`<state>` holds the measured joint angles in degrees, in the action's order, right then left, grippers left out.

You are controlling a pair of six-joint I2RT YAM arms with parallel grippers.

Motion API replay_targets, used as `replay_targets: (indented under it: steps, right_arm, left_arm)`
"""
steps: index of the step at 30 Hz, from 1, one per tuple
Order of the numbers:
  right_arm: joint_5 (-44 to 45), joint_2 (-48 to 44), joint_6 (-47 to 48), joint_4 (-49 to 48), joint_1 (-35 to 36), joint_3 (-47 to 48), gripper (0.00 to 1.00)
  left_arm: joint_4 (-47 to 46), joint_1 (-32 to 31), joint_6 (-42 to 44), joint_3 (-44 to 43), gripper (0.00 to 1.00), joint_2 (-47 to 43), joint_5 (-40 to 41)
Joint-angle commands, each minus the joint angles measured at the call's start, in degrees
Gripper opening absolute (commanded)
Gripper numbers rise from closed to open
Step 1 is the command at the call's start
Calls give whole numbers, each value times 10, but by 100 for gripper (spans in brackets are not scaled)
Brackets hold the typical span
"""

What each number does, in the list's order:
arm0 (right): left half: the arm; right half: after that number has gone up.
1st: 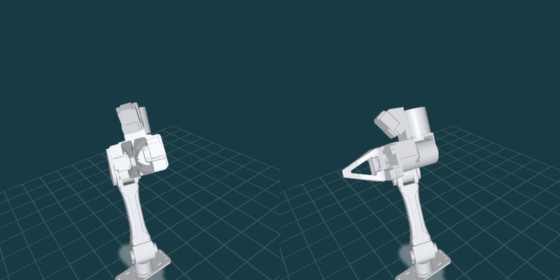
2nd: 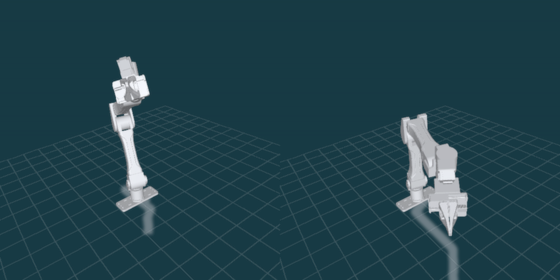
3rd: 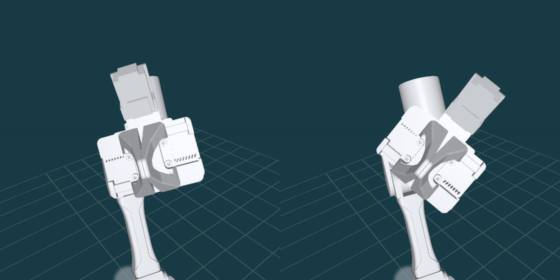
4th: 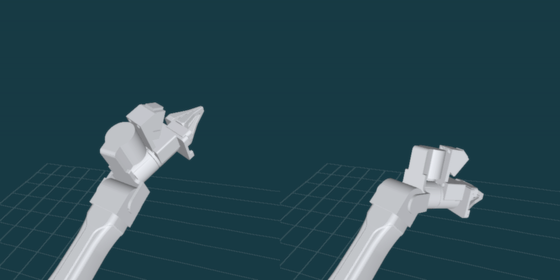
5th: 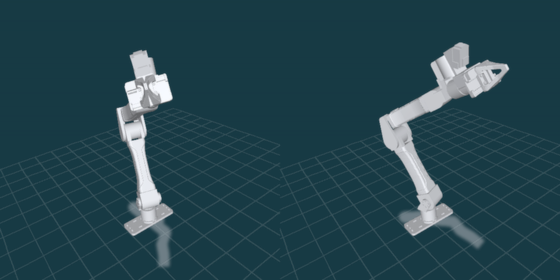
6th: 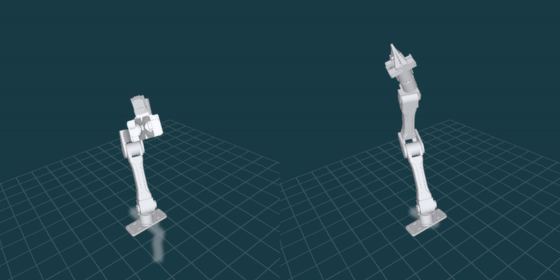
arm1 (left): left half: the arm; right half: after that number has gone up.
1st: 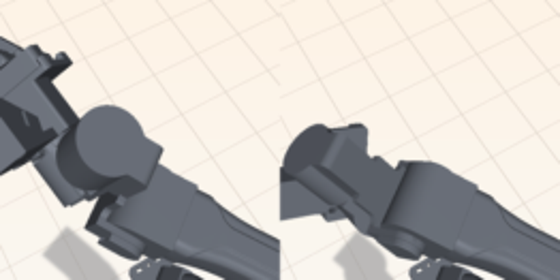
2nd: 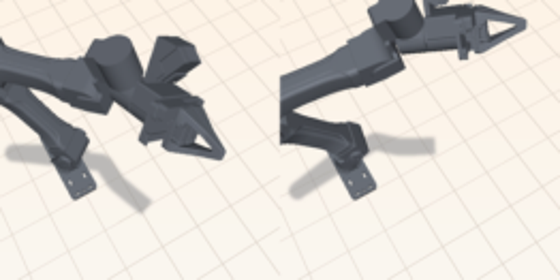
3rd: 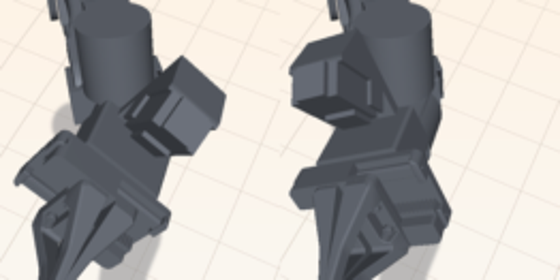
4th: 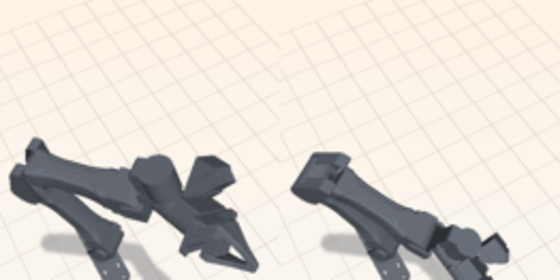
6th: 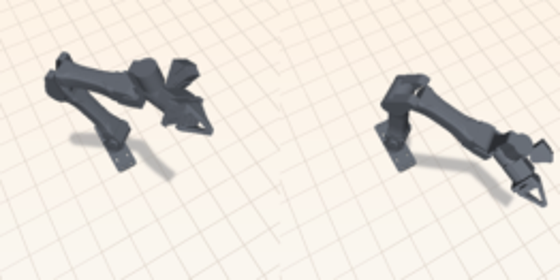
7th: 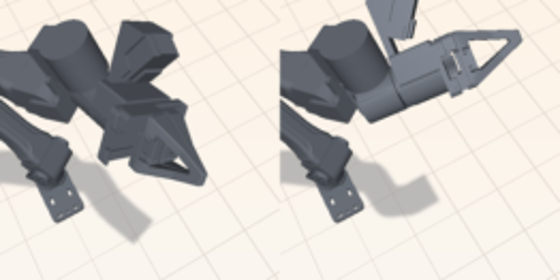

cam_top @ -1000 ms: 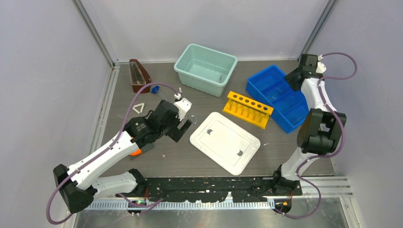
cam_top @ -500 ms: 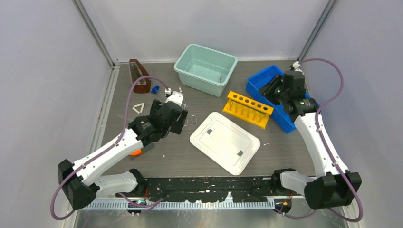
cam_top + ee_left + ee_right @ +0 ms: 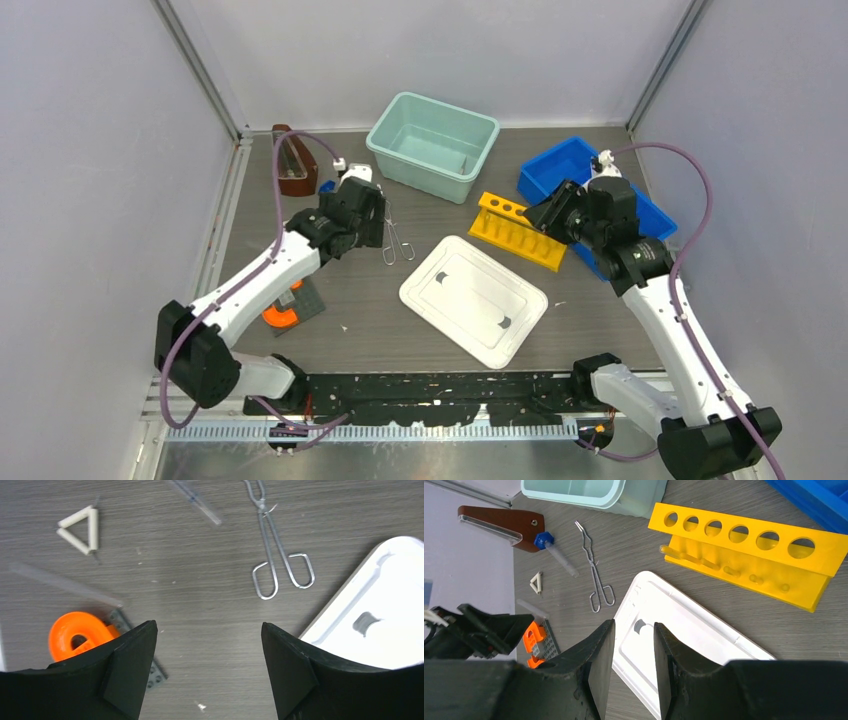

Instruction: Organize the chemistry lab equipment

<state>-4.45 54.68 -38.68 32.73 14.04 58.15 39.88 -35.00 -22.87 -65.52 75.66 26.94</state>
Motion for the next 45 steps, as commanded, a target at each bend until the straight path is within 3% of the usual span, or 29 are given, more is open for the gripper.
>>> replay_targets:
  steps: [1, 11, 18, 35, 45]
  right_arm:
    - [-13, -12, 14, -10, 4, 9, 40]
    - [-15, -50, 25, 16, 4, 21, 40]
    - [-19, -54, 28, 17, 4, 13, 40]
    - [-21, -16, 25, -9, 4, -6, 40]
    - [-16, 0, 32, -18, 4, -8, 40]
  left_arm:
    - [-94, 15, -26, -27, 78, 39, -52]
    - [-172, 137, -123, -41, 63, 135, -83]
    - [-219, 190, -151, -52, 59, 219, -96]
    - [-292, 251, -125, -87, 59, 317, -166]
    - [-287, 257, -138, -124, 49, 377, -195]
